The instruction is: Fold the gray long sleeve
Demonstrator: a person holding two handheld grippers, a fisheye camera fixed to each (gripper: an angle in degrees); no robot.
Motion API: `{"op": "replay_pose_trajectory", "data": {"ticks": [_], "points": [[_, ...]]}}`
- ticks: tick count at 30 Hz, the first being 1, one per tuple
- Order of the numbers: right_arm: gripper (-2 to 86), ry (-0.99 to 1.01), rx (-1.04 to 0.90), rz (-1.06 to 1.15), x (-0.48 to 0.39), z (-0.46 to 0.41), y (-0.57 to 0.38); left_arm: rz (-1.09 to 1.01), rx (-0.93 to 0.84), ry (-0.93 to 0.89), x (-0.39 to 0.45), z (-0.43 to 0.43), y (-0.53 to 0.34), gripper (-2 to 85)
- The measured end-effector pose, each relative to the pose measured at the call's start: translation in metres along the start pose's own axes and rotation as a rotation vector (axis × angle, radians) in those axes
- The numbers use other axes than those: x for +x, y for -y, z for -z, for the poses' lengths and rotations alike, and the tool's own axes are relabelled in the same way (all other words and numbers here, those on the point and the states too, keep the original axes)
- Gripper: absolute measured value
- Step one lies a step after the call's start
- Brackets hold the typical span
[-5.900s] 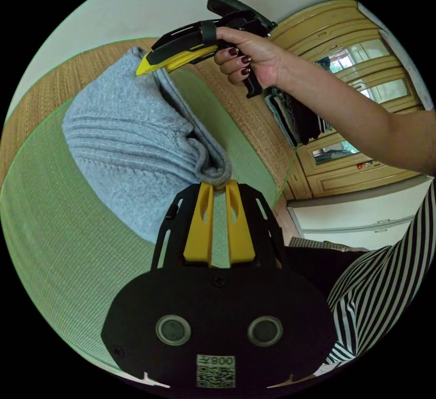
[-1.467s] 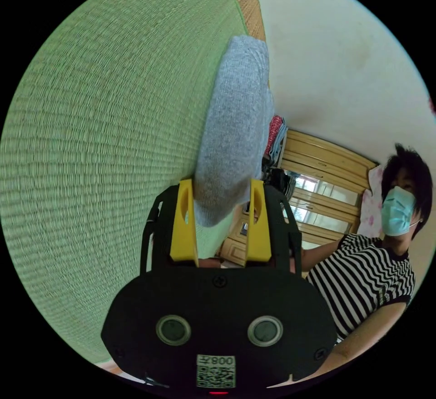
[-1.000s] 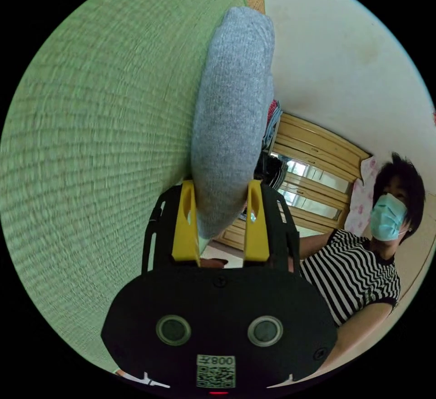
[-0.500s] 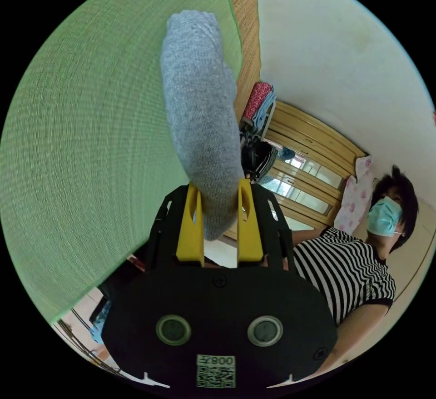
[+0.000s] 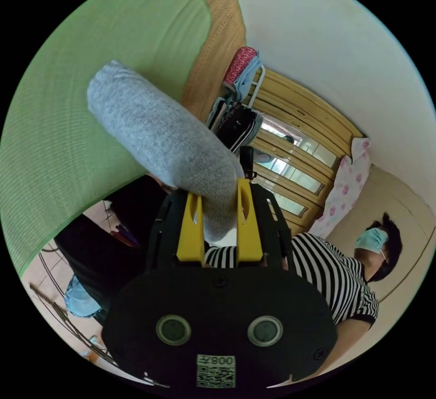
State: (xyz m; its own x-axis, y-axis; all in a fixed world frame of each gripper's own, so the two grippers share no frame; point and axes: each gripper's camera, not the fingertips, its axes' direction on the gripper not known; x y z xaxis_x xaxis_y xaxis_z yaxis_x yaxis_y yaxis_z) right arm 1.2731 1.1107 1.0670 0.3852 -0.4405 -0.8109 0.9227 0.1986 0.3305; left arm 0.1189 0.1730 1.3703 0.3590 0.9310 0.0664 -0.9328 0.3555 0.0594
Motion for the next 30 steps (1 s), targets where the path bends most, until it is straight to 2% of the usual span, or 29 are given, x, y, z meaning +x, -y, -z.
{"op": "replay_pose_trajectory", "data": {"ticks": [5, 12, 14, 19, 24, 28, 30], "points": [[7.1, -0.050, 0.075, 0.136, -0.066, 0.096, -0.014, -0.160, 0.035, -0.012, 0.079, -0.100, 0.099, 12.2], [7.0, -0.160, 0.195, 0.468, -0.196, 0.322, -0.006, -0.480, 0.131, -0.038, 0.217, -0.263, 0.264, 12.2], [7.0, -0.216, 0.220, 0.536, -0.234, 0.381, -0.004, -0.605, 0.163, -0.038, 0.268, -0.325, 0.326, 12.3], [7.3, -0.461, 0.279, 0.597, -0.305, 0.513, 0.001, -0.743, 0.215, 0.040, 0.330, -0.448, 0.442, 12.5], [7.4, -0.577, 0.281, 0.420, -0.269, 0.574, 0.019, -0.651, 0.217, 0.095, 0.305, -0.573, 0.546, 12.6], [7.1, -0.625, 0.204, 0.119, -0.196, 0.590, 0.033, -0.344, 0.140, 0.206, 0.239, -0.675, 0.612, 12.7], [7.0, -0.705, 0.155, 0.093, -0.190, 0.582, 0.026, -0.332, 0.128, 0.264, 0.229, -0.709, 0.620, 12.8]]}}
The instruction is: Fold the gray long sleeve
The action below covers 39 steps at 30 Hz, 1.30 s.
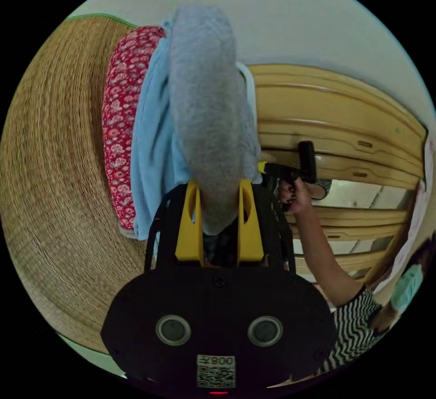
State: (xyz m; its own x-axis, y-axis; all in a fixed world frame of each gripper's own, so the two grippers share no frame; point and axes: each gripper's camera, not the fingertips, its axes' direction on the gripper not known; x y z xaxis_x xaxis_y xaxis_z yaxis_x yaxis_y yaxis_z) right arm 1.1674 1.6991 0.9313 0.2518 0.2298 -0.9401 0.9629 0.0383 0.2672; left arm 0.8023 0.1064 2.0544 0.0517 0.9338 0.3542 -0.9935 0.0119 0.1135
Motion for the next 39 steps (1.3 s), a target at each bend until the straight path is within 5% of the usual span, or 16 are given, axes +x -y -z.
{"op": "replay_pose_trajectory", "data": {"ticks": [11, 17, 25, 31, 39], "points": [[0.7, -0.283, 0.286, 0.235, -0.132, 0.077, -0.081, -0.023, 0.046, 0.041, 0.038, -0.137, 0.036, 13.2], [0.2, -0.586, 0.011, 0.306, -0.172, 0.008, -0.068, -0.072, 0.060, 0.128, 0.057, -0.182, 0.041, 12.8], [0.1, -0.516, 0.028, 0.292, -0.199, 0.014, -0.081, -0.332, 0.190, 0.280, 0.130, -0.225, 0.020, 7.9], [0.0, -0.450, -0.012, 0.271, -0.215, 0.007, -0.083, -0.369, -0.123, 0.497, 0.123, -0.324, 0.024, 1.3], [0.0, -0.450, 0.075, 0.266, -0.245, -0.002, -0.070, -0.467, 0.073, 0.540, 0.153, -0.322, 0.010, 0.2]]}}
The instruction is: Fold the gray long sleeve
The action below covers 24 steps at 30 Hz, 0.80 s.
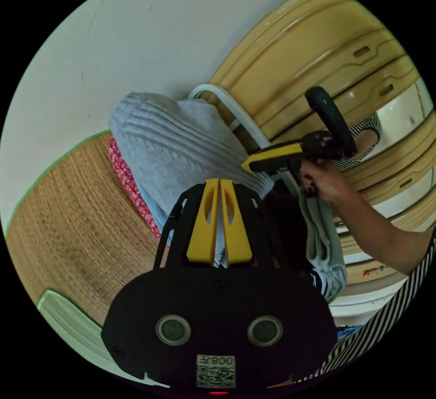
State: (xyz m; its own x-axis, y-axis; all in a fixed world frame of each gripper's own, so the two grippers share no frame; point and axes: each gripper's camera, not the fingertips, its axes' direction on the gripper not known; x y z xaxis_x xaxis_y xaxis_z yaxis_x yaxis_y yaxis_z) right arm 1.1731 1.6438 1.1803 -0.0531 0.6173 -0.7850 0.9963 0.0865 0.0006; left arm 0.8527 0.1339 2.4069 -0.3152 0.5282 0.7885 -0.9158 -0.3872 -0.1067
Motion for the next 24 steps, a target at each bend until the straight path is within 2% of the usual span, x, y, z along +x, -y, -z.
{"op": "replay_pose_trajectory", "data": {"ticks": [2, 4, 10, 12, 14, 16, 19, 24], "points": [[0.0, 0.020, -0.064, -0.015, -0.004, -0.024, 0.009, 0.004, -0.143, 0.090, -0.004, -0.027, -0.001, 0.1], [0.0, 0.037, -0.094, -0.032, -0.013, -0.036, 0.014, 0.001, -0.195, 0.050, -0.005, -0.038, -0.012, 0.1], [0.0, -0.036, -0.035, 0.061, -0.062, -0.043, 0.001, -0.081, -0.051, -0.073, 0.040, -0.012, -0.084, 0.1], [0.0, -0.075, -0.085, 0.079, -0.075, -0.064, 0.002, -0.105, -0.142, -0.075, 0.049, -0.028, -0.105, 0.1], [0.0, -0.089, -0.136, 0.081, -0.085, -0.091, 0.007, -0.104, -0.311, -0.084, 0.052, -0.053, -0.132, 0.1], [0.0, -0.031, -0.189, 0.040, -0.093, -0.117, 0.014, -0.085, -0.276, -0.108, 0.054, -0.045, -0.154, 0.1], [0.0, 0.002, -0.125, 0.012, -0.108, -0.127, 0.010, -0.108, -0.183, -0.129, 0.068, -0.013, -0.205, 0.1], [0.0, -0.068, -0.046, 0.088, -0.171, -0.152, -0.006, -0.045, -0.189, -0.180, 0.072, 0.021, -0.325, 0.1]]}}
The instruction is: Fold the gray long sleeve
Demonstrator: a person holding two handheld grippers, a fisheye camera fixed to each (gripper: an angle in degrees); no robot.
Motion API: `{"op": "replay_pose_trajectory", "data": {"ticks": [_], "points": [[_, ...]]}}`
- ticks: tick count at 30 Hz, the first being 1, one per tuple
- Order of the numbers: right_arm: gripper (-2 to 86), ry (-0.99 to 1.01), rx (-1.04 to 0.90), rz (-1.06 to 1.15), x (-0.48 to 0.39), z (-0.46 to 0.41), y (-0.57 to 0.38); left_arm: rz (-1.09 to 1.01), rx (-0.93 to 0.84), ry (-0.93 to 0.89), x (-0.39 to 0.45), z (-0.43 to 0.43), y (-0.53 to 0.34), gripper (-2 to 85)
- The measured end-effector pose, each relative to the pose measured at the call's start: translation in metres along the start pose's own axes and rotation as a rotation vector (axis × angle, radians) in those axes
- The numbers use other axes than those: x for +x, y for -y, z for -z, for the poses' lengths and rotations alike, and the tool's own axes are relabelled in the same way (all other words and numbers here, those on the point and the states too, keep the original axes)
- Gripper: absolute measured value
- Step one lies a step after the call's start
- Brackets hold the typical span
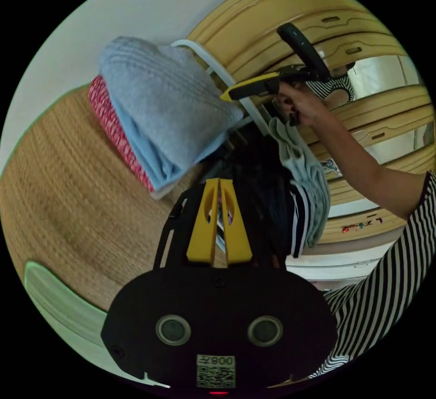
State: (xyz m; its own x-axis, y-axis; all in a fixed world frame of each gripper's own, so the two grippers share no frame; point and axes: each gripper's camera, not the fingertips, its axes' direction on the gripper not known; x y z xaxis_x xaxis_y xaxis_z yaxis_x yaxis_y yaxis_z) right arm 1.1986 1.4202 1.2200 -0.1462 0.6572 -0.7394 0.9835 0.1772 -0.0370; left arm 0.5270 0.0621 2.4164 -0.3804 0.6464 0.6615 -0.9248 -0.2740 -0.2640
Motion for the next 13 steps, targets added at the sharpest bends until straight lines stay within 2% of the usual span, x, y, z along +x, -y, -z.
{"op": "replay_pose_trajectory", "data": {"ticks": [4, 6, 9, 13], "points": [[0.1, -0.133, -0.205, 0.069, -0.055, -0.089, 0.013, 0.107, -0.029, -0.092, 0.007, -0.002, -0.120, 0.1], [0.1, -0.113, -0.209, 0.015, -0.068, -0.107, 0.016, 0.131, -0.009, -0.097, 0.014, 0.005, -0.171, 0.1], [0.1, -0.076, -0.075, -0.032, -0.105, -0.112, 0.011, 0.134, 0.042, -0.074, 0.030, 0.023, -0.257, 0.1], [0.1, -0.018, 0.141, 0.047, -0.204, -0.118, -0.010, 0.120, 0.141, 0.010, 0.057, 0.060, -0.388, 0.1]]}}
